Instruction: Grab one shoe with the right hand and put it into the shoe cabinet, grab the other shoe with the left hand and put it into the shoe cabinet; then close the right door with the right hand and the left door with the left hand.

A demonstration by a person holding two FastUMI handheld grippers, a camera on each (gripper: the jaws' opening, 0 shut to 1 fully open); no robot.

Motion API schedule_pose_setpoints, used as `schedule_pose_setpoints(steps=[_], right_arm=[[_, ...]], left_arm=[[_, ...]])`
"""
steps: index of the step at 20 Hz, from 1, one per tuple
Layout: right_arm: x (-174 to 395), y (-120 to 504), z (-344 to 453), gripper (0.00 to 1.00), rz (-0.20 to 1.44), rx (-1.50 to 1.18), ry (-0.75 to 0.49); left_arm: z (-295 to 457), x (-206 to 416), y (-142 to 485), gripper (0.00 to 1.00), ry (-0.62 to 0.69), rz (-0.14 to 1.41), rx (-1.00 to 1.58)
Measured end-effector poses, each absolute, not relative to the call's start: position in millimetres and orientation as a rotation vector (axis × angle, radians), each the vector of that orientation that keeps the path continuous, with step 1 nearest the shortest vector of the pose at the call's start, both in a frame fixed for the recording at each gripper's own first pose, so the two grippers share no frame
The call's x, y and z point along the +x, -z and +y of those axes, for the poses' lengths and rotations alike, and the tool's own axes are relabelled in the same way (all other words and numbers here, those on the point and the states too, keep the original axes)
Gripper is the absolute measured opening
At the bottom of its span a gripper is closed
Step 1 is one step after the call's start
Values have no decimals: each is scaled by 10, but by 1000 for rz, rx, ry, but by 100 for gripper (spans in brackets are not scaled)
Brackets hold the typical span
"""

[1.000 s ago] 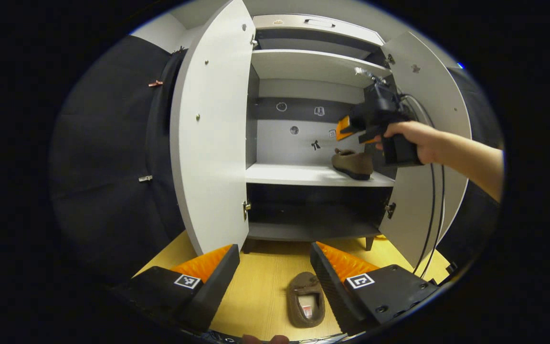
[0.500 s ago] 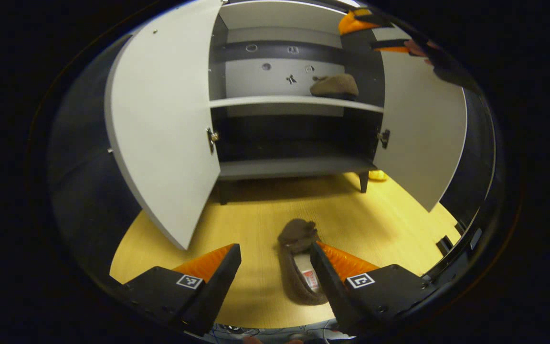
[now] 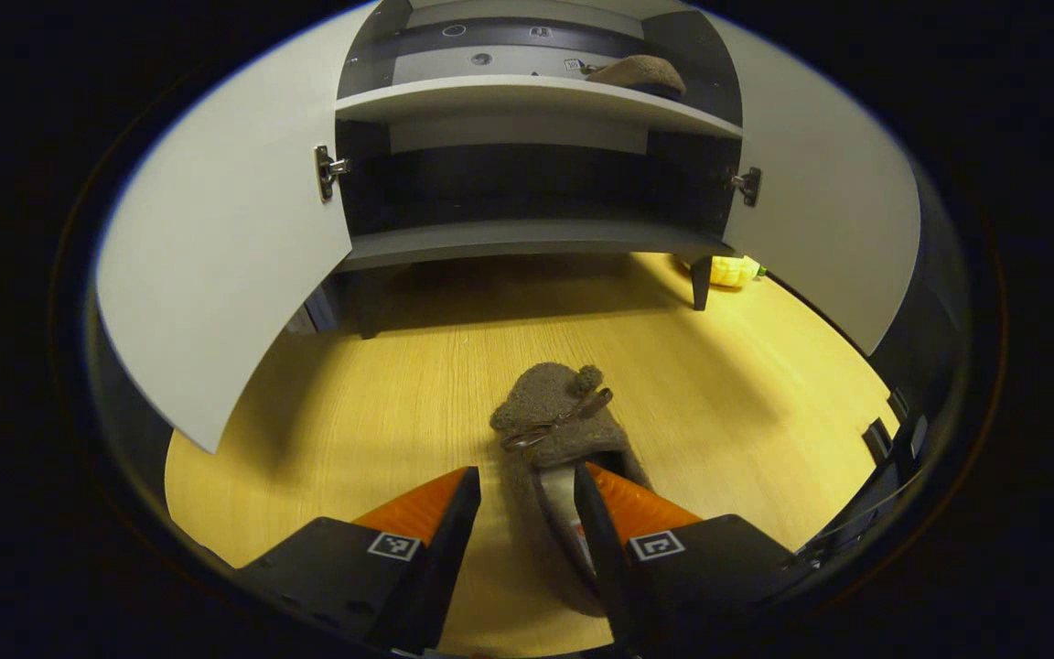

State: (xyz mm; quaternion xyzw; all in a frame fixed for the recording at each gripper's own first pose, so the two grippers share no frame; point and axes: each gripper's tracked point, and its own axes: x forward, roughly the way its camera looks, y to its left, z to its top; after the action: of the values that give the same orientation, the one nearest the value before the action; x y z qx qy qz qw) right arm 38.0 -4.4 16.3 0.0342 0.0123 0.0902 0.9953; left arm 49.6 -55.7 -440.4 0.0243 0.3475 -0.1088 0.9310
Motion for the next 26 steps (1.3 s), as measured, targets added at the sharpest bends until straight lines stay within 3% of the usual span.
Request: schedule_pose_setpoints(steps=[6,7,8,9,10,11,15,26], right_arm=[[46,-142,-288,97,8,35,-140],[-6,-111,-306,92,18,39,-141],[-35,-88,-334,97,29,42,-143],[-60,-72,-373,92,34,42,-138],[-88,-63,-414,100,34,37,-134],[-106,-66,-459,97,35,36,-126],[-186,-49,-488,97,55,75,-130],[-493,-33,-736,97,69,121,-78]], left_arm=[[-614,828,4620,47,197,669,81],[-623,847,4630,38,191,663,85],[-602,877,4625,32,181,659,92],[-577,895,4624,28,165,658,101],[-558,898,4616,22,152,666,106],[-535,875,4587,13,135,674,107],[-487,848,4112,9,107,642,105],[-565,982,1960,8,111,566,9]])
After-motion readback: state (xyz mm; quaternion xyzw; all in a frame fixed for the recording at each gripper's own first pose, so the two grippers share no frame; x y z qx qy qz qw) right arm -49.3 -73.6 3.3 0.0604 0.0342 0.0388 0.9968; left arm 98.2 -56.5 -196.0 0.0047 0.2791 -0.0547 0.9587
